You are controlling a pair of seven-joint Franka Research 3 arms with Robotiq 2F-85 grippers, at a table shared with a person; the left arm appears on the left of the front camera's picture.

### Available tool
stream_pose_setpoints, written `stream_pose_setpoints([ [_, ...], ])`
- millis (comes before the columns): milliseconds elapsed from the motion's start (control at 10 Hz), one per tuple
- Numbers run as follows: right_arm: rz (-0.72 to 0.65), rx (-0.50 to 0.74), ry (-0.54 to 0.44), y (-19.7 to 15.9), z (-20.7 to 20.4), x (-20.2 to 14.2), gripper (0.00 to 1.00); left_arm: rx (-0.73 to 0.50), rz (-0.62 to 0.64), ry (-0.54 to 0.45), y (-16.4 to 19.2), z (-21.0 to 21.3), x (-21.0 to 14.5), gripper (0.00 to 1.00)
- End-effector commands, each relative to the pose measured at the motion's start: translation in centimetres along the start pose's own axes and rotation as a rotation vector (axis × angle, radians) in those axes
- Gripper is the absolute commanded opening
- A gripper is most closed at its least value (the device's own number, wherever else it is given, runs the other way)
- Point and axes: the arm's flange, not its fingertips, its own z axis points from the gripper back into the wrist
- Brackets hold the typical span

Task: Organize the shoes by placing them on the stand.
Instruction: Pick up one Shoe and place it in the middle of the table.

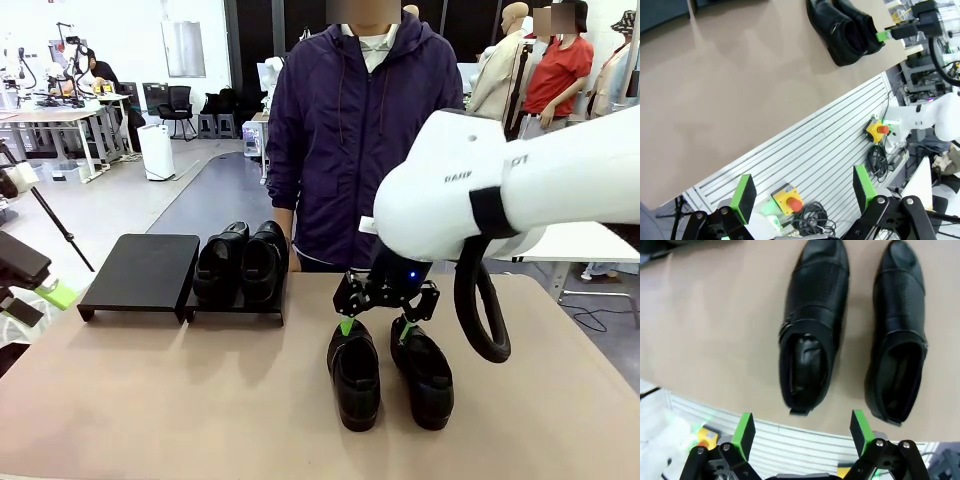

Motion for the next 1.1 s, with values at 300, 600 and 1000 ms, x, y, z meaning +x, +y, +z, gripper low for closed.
stream_pose_setpoints([
  [300,-0.178,-0.097,-0.039,-0.3,-7.1,1.8,1.00,-0.004,-0.011,0.002,0.1,0.2,0.1,1.00],
  [600,-0.186,-0.092,-0.002,-0.9,-10.4,2.6,1.00,-0.004,-0.011,0.002,0.1,0.2,0.1,1.00],
  [1000,-0.193,-0.089,-0.002,-1.1,-11.3,2.6,1.00,-0.004,-0.011,0.002,0.1,0.2,0.1,1.00],
])
